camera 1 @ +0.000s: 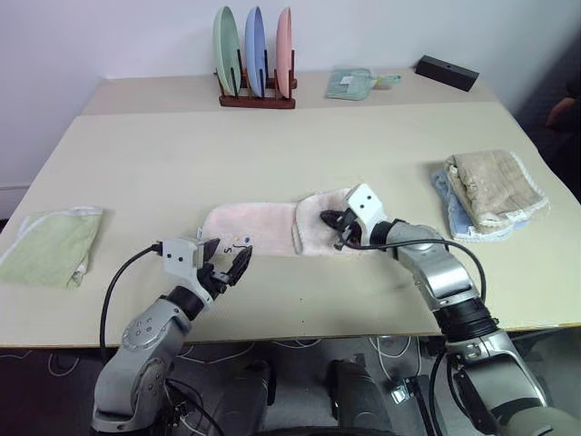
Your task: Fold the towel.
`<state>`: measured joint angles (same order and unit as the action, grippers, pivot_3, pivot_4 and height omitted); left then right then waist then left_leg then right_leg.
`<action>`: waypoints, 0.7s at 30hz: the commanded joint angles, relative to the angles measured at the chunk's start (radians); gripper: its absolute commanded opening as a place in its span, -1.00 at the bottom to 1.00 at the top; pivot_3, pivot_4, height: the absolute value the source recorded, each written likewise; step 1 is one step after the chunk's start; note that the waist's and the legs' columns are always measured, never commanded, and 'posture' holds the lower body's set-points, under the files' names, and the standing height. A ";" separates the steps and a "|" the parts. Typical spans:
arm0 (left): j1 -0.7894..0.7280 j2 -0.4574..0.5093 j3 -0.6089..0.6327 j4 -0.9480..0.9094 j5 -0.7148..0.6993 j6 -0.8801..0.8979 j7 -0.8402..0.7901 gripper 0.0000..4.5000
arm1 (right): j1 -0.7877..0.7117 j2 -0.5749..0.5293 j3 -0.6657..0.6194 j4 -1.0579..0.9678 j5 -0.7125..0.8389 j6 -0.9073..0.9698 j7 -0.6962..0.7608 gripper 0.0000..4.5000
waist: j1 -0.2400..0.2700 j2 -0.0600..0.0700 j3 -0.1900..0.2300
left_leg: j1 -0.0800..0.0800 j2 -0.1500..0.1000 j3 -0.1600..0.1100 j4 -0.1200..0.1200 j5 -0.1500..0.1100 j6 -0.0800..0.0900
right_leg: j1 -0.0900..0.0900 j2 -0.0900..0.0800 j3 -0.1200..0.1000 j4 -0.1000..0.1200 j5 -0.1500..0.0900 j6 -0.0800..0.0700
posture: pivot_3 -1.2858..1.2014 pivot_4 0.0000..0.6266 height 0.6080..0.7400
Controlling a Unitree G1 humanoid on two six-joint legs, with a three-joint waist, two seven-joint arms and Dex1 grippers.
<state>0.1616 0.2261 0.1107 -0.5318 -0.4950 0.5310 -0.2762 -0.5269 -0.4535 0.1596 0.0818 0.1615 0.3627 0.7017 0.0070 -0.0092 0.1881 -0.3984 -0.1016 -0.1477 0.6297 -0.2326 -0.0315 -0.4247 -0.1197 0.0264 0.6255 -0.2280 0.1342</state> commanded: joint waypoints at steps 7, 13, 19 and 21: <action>0.032 -0.170 0.145 -0.073 -0.374 0.240 0.257 1.00 | -0.046 -0.116 -0.001 -0.282 0.084 -0.027 0.225 0.98 | 0.003 -0.001 0.000 | 0.000 0.001 0.000 0.000 0.000 0.000 | 0.000 0.000 0.000 -0.001 0.000 0.000 | 0.03 -0.52 1.00; -0.081 -0.306 0.256 0.027 -0.612 0.261 0.557 1.00 | -0.023 -0.100 0.032 -0.310 0.072 -0.043 0.229 0.98 | 0.010 -0.001 0.000 | 0.000 0.000 0.000 0.001 0.000 0.000 | 0.001 0.000 0.000 -0.001 0.000 0.000 | 0.03 -0.52 1.00; -0.215 -0.313 0.288 0.157 -0.643 0.199 0.685 1.00 | -0.004 -0.092 0.057 -0.337 0.055 -0.051 0.217 0.98 | 0.007 -0.001 -0.001 | 0.002 0.000 0.000 0.001 0.000 0.000 | 0.004 0.000 0.000 -0.001 0.000 0.000 | 0.03 -0.52 1.00; -0.240 -0.305 0.281 0.181 -0.652 0.193 0.694 0.89 | -0.002 -0.090 0.060 -0.344 0.052 -0.050 0.215 0.99 | 0.007 -0.001 -0.001 | 0.004 0.000 0.000 0.001 0.000 0.000 | 0.005 0.000 0.000 -0.001 0.000 0.000 | 0.03 -0.52 1.00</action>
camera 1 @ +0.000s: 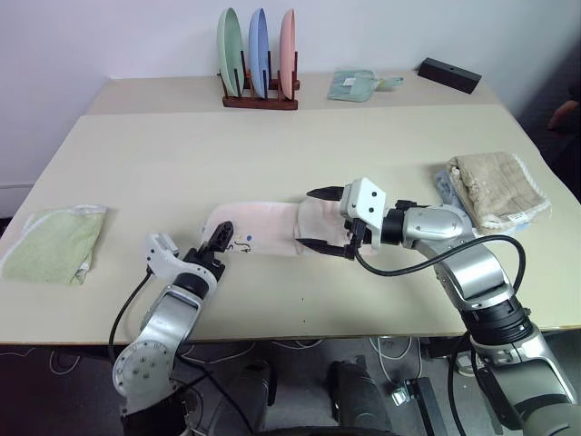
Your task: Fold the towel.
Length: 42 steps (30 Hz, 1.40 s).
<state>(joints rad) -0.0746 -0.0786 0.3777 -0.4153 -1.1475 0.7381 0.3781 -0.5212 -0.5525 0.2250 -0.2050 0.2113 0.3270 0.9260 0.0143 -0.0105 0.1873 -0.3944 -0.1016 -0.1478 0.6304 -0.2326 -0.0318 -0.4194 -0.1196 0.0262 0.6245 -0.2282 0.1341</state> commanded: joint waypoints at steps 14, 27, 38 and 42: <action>-0.036 0.090 0.028 0.009 0.003 -0.125 -0.048 -0.99 | 0.018 0.000 -0.011 -0.112 -0.003 0.014 -0.023 1.00 | -0.003 -0.001 0.001 | 0.001 0.000 0.000 -0.002 0.000 0.000 | 0.003 0.000 0.000 -0.006 0.000 0.000 | 0.03 -0.52 1.00; -0.067 0.566 -0.002 -0.083 0.096 -0.103 -0.419 -0.99 | 0.010 -0.012 -0.022 -0.078 -0.012 0.013 -0.025 1.00 | 0.000 -0.002 0.001 | 0.001 0.001 0.000 -0.002 -0.001 0.000 | 0.004 0.001 0.000 -0.008 -0.001 -0.003 | 0.03 -0.52 1.00; -0.172 0.675 -0.582 -0.046 0.536 -0.078 -0.722 -0.99 | 0.014 0.001 -0.017 -0.052 -0.040 0.001 -0.049 1.00 | -0.008 -0.002 0.001 | 0.001 0.002 0.001 -0.004 -0.001 0.000 | 0.003 0.002 0.000 -0.009 0.001 -0.001 | 0.03 -0.52 1.00; -0.189 0.644 -0.595 -0.004 0.578 -0.078 -0.767 -0.99 | 0.020 -0.002 -0.020 -0.059 -0.041 0.002 -0.056 1.00 | -0.008 -0.002 0.001 | 0.001 0.003 0.001 -0.005 -0.001 0.000 | 0.002 0.002 0.000 -0.009 0.001 -0.001 | 0.03 -0.52 1.00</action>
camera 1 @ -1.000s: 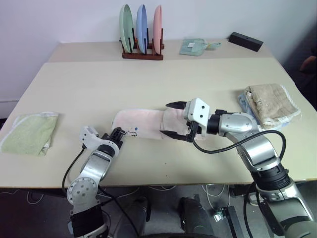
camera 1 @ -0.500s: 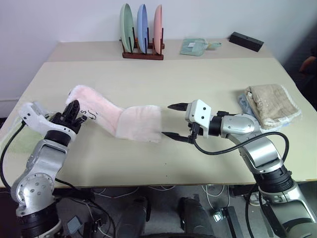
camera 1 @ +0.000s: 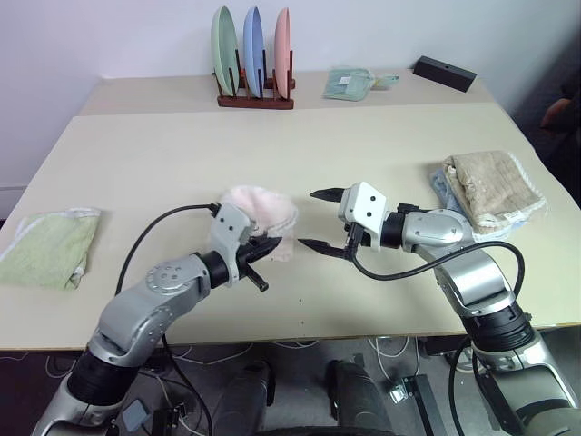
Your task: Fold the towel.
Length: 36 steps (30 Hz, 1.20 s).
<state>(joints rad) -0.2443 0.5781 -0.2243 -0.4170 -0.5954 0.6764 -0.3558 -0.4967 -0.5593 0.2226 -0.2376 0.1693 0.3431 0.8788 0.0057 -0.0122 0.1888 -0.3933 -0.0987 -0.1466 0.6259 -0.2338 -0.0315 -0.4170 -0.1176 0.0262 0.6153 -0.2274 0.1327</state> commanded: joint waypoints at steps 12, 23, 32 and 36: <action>0.148 -0.005 0.400 -0.170 -0.238 0.070 -0.082 0.42 | -0.011 0.014 -0.036 -0.021 0.023 0.004 -0.022 0.88 | -0.004 0.000 0.000 | 0.000 0.001 0.000 -0.002 0.000 0.000 | -0.002 0.000 0.000 0.000 0.000 0.001 | 0.03 -0.52 1.00; -0.006 -0.069 0.408 0.039 -0.064 0.014 0.086 -1.00 | -0.144 0.295 0.035 0.137 0.046 0.117 -0.174 -0.96 | 0.005 0.000 0.000 | 0.001 0.001 0.000 -0.002 0.001 -0.002 | -0.001 0.001 0.000 0.000 0.002 -0.001 | 0.03 -0.52 1.00; -0.029 -0.132 0.206 0.301 0.177 -0.083 0.026 -1.00 | -0.165 0.398 0.149 0.481 -0.126 0.080 -0.277 -0.96 | -0.017 -0.001 -0.001 | 0.000 0.000 0.001 -0.007 0.003 -0.006 | -0.008 0.002 0.000 0.003 0.003 -0.002 | 0.03 -0.52 1.00; -0.017 -0.150 0.212 0.336 0.214 -0.112 0.014 -1.00 | -0.135 0.387 0.140 0.480 -0.143 0.072 -0.281 -0.96 | -0.020 0.001 -0.002 | 0.002 0.001 0.001 -0.010 0.003 -0.006 | -0.008 0.002 0.000 0.004 0.003 -0.003 | 0.03 -0.52 1.00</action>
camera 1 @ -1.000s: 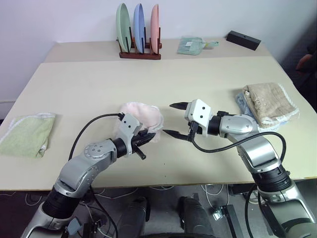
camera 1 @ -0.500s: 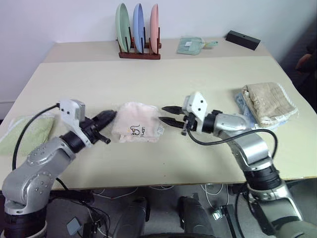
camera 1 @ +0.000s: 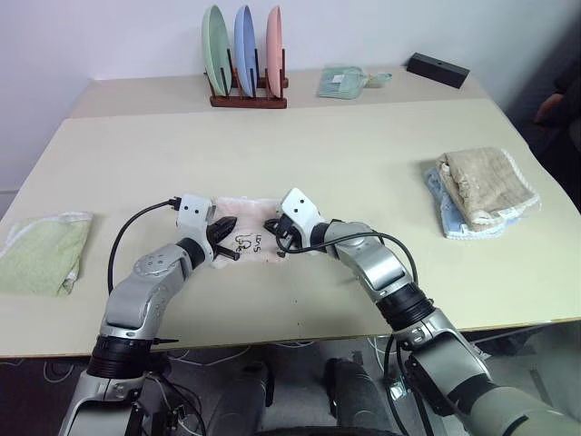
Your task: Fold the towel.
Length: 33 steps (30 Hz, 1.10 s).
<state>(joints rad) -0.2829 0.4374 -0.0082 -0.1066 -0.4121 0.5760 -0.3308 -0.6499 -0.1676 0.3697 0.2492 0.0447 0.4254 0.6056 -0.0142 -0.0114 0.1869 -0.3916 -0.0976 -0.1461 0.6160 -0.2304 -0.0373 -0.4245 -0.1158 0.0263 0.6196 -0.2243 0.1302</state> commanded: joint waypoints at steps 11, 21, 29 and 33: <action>0.071 -0.057 0.446 -0.173 -0.318 0.106 0.094 0.05 | 0.079 -0.173 -0.158 -0.399 0.167 -0.006 0.192 0.51 | -0.005 -0.001 0.001 | -0.001 0.002 0.000 -0.001 0.000 0.000 | -0.002 0.001 0.000 0.000 0.000 0.000 | 0.03 -0.52 1.00; 0.102 -0.147 0.422 -0.126 -0.491 0.415 0.208 0.97 | 0.134 -0.268 -0.138 -0.563 0.218 -0.002 0.297 1.00 | 0.005 -0.002 0.001 | -0.001 0.002 0.000 0.001 0.000 0.000 | 0.000 0.001 0.000 0.000 0.000 0.000 | 0.03 -0.52 1.00; 0.060 -0.291 0.333 -0.132 -0.511 0.451 0.230 0.61 | 0.139 -0.264 -0.118 -0.606 0.213 0.006 0.284 1.00 | 0.017 -0.002 0.000 | 0.000 0.002 0.000 0.002 0.000 0.000 | 0.002 0.000 0.000 -0.001 0.000 0.000 | 0.03 -0.52 1.00; 0.053 -0.326 0.325 -0.133 -0.495 0.436 0.247 -0.29 | 0.144 -0.268 -0.114 -0.617 0.208 0.008 0.273 1.00 | 0.025 -0.003 0.000 | 0.000 0.001 0.000 0.003 0.000 0.000 | 0.002 0.000 0.000 -0.001 0.000 0.000 | 0.03 -0.52 1.00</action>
<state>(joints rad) -0.2253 0.1131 0.3193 -0.2342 -0.8948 1.0170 -0.0914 -0.5057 -0.4327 0.2598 -0.3178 0.2483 0.4374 0.8853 0.0106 -0.0140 0.1871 -0.3921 -0.0959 -0.1460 0.6187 -0.2303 -0.0374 -0.4226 -0.1156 0.0259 0.6187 -0.2241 0.1299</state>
